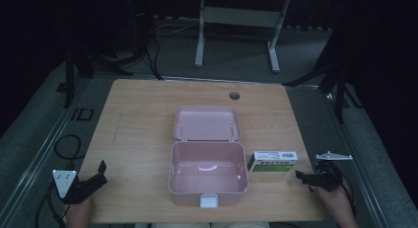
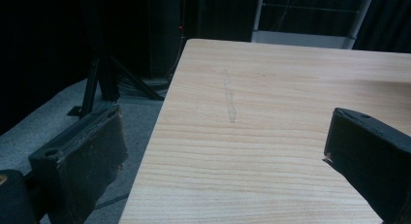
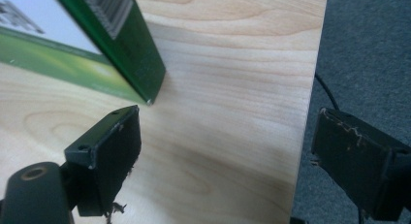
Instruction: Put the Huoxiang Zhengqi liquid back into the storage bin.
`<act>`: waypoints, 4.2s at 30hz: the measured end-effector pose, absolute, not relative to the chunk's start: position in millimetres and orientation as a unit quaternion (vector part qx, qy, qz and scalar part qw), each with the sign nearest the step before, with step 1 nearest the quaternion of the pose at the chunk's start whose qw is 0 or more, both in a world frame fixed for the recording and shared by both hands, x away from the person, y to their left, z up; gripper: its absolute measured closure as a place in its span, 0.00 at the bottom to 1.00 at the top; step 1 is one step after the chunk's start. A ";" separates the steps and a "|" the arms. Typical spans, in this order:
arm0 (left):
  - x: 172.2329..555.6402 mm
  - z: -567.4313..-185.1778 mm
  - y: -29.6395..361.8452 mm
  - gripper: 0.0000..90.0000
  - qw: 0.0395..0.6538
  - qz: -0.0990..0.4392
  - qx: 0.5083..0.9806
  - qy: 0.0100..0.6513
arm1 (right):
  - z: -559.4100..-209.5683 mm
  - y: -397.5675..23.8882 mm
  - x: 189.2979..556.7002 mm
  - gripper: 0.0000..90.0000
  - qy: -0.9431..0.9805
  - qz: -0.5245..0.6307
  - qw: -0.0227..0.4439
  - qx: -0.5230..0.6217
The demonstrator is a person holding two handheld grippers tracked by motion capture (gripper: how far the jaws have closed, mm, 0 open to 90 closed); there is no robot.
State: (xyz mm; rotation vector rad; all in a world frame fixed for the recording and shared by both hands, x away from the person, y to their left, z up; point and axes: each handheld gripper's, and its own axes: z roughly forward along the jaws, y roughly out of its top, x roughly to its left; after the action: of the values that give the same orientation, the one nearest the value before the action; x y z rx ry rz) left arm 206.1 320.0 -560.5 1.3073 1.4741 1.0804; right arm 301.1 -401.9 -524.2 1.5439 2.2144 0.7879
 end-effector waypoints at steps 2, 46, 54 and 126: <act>206.3 -560.5 320.1 0.02 0.432 0.433 0.526 0.592 | -521.2 -402.0 301.3 0.12 0.787 0.269 0.147 0.536; 207.4 -560.7 319.2 0.02 0.433 0.427 0.536 0.586 | -504.9 -331.2 287.4 0.22 0.980 0.022 -0.012 0.195; 207.5 -560.7 319.0 0.02 0.433 0.426 0.536 0.586 | -495.9 -318.8 286.4 0.27 0.992 -0.001 -0.013 0.124; 209.0 -560.8 318.3 0.02 0.431 0.419 0.550 0.579 | -438.4 -263.5 380.2 0.55 0.999 -0.036 0.040 0.005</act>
State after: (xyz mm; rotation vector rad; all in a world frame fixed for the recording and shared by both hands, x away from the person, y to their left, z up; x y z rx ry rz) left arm 209.0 318.3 -560.8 1.3719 1.4450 1.0448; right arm 380.2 -263.5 -438.4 0.0155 3.0590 -0.1103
